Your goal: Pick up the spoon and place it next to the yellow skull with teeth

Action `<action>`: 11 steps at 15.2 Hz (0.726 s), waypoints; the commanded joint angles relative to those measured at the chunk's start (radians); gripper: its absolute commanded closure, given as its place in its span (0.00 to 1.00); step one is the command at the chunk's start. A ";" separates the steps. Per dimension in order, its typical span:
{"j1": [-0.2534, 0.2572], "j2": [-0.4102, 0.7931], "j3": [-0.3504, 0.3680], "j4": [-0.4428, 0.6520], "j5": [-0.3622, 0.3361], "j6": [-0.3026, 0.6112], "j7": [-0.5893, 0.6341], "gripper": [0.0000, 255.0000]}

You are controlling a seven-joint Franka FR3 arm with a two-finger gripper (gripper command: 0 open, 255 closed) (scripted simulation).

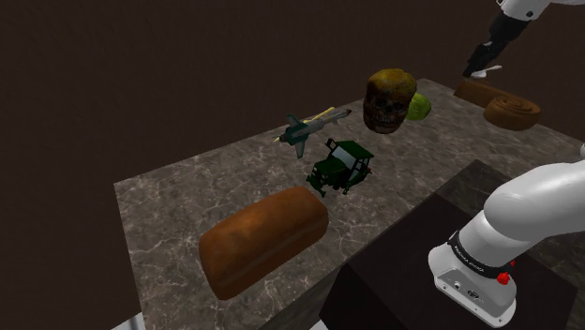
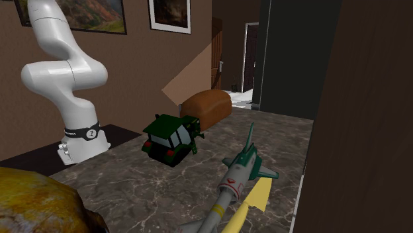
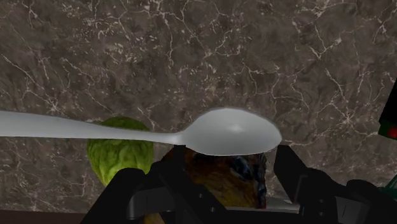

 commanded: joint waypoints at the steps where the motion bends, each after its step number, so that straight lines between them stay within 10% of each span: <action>1: -0.001 0.031 -0.043 0.034 0.004 0.001 -0.051 1.00; 11: 0.017 0.223 -0.240 0.179 0.092 0.040 -0.271 1.00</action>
